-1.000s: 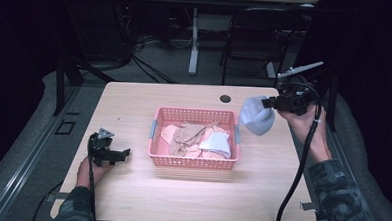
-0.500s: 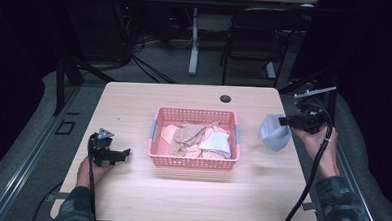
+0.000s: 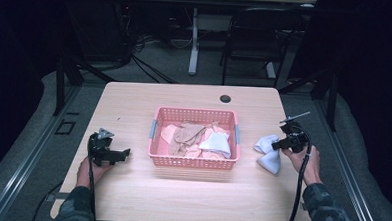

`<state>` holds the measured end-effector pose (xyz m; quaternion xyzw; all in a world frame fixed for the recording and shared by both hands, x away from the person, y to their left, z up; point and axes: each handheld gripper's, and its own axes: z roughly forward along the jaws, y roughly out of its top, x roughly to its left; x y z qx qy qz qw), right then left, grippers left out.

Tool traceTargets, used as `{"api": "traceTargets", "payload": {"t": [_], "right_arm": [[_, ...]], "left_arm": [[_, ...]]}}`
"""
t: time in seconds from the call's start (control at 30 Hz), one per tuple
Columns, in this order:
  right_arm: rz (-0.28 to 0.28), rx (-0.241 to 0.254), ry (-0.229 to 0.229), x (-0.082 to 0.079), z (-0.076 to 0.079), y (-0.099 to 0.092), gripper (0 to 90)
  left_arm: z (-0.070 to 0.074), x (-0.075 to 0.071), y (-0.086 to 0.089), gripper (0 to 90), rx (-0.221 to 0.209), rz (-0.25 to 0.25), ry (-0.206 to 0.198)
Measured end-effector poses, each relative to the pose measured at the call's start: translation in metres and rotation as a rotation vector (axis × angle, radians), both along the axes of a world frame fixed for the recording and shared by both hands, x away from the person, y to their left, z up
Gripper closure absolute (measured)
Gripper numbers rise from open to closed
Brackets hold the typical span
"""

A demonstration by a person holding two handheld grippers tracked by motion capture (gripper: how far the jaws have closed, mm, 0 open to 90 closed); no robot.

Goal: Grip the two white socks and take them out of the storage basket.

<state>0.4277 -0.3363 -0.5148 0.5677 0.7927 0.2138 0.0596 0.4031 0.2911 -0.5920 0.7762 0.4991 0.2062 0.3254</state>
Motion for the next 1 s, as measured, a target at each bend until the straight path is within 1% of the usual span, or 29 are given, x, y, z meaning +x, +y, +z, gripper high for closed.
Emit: {"api": "traceTargets", "payload": {"t": [0.03, 0.1, 0.13, 0.2, 0.23, 0.27, 0.3, 0.37, 0.4, 0.43, 0.47, 0.5, 0.53, 0.63, 0.67, 0.7, 0.77, 0.93, 0.97, 1.0], "right_arm": [[-0.009, -0.002, -0.002, 0.0, -0.002, -0.002, 73.1], [-0.035, 0.011, -0.016, 0.0, -0.004, -0.006, 58.0], [-0.037, 0.033, -0.029, -0.001, -0.003, -0.009, 50.2], [-0.049, 0.049, -0.071, -0.003, 0.001, -0.011, 36.6], [-0.047, 0.054, -0.077, -0.004, 0.005, -0.013, 33.9], [-0.051, 0.066, -0.097, -0.005, 0.009, -0.013, 32.0], [-0.036, 0.067, -0.108, -0.006, 0.013, -0.014, 30.0], [-0.033, 0.065, -0.131, -0.009, 0.021, -0.013, 24.2], [-0.017, 0.068, -0.151, -0.01, 0.025, -0.013, 21.7], [-0.016, 0.068, -0.158, -0.011, 0.028, -0.012, 19.6], [-0.016, 0.068, -0.158, -0.011, 0.028, -0.012, 19.6], [0.007, 0.074, -0.181, -0.014, 0.038, -0.008, 16.3], [0.017, 0.076, -0.185, -0.015, 0.041, -0.006, 15.0], [0.045, 0.089, -0.209, -0.019, 0.054, 0.001, 14.0], [0.045, 0.089, -0.209, -0.019, 0.054, 0.001, 14.0], [0.067, 0.089, -0.22, -0.02, 0.061, 0.008, 12.3], [0.085, 0.088, -0.23, -0.022, 0.066, 0.014, 11.2], [0.139, 0.08, -0.253, -0.024, 0.08, 0.033, 12.8], [0.139, 0.08, -0.253, -0.024, 0.08, 0.033, 12.8], [0.163, 0.083, -0.268, -0.026, 0.086, 0.043, 13.7]], "left_arm": [[0.0, 0.0, 0.0, 0.1, 0.0, 0.0, 0.0], [0.0, 0.0, 0.0, 0.2, 0.0, 0.0, 0.0], [0.0, 0.0, 0.0, 0.2, 0.0, 0.0, 0.001], [0.0, 0.0, 0.0, 0.1, 0.0, 0.001, 0.0], [0.0, 0.0, 0.0, 0.1, 0.0, 0.0, 0.0], [0.0, 0.0, 0.0, 0.1, 0.0, 0.0, 0.001], [0.0, 0.0, 0.0, 0.1, 0.0, 0.0, 0.001], [0.0, 0.0, 0.0, 0.2, 0.0, 0.001, 0.001], [0.0, 0.0, 0.0, 0.2, 0.0, 0.001, 0.001], [0.0, 0.0, 0.0, 0.2, 0.0, 0.001, 0.001], [0.0, 0.0, 0.0, 0.2, -0.001, 0.001, 0.0], [0.0, 0.0, 0.0, 0.2, 0.0, 0.001, 0.0], [0.0, 0.0, 0.0, 0.1, -0.001, 0.001, 0.001], [0.0, 0.0, 0.0, 0.1, 0.0, 0.001, 0.001], [0.0, 0.0, 0.0, 0.1, 0.0, 0.001, 0.001], [0.0, 0.0, 0.0, 0.2, -0.001, 0.001, 0.001], [0.0, 0.0, 0.0, 0.2, -0.001, 0.001, 0.001], [0.0, 0.0, 0.0, 0.1, -0.001, 0.001, 0.001], [0.0, 0.0, 0.0, 0.2, -0.001, 0.001, 0.001], [0.0, 0.0, 0.0, 0.2, 0.0, 0.001, 0.001]]}}
